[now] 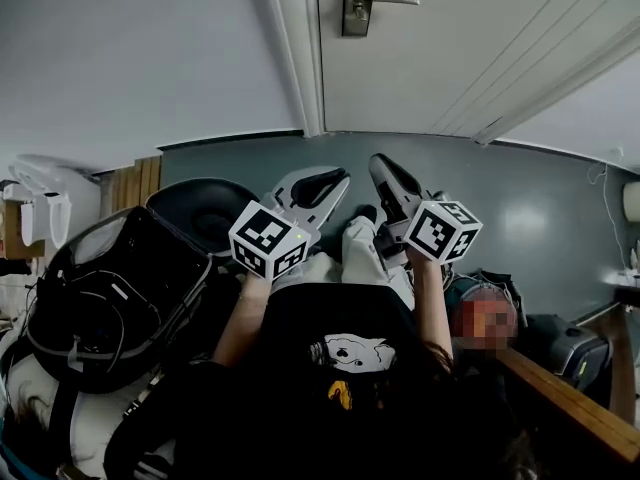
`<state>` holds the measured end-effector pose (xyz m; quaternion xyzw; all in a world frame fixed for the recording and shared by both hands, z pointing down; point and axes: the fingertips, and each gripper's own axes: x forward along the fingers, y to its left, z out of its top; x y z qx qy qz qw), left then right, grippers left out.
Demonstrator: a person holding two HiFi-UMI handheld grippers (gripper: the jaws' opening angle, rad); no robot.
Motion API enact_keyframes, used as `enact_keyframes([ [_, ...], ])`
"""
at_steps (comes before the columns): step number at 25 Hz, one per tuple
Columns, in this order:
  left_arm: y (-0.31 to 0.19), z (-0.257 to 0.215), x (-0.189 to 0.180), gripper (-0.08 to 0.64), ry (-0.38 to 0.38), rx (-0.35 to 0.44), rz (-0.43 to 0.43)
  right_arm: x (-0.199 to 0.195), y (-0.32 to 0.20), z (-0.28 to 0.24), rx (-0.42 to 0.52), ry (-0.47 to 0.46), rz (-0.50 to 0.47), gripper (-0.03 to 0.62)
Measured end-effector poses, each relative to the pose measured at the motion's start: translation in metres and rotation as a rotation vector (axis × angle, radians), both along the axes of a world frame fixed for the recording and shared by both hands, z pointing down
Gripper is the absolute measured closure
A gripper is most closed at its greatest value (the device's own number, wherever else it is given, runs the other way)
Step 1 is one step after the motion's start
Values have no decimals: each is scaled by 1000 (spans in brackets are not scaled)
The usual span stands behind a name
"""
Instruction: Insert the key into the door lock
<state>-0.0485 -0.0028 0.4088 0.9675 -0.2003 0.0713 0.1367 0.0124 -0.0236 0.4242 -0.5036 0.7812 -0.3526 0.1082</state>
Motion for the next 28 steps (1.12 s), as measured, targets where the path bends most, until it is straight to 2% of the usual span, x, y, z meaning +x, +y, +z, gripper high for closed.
enact_keyframes([
  [6,8,-5,-3,525,10,4,45,0,16,-6,13,42,65,574],
  [13,39,7,34,525,22,24,88,34,54,6,39,68,108,578],
  [21,53,0,26,525,26,46,107,31,70,-4,64,99,125,581],
  [28,53,-5,16,525,27,48,109,40,71,-19,78,201,144,583],
])
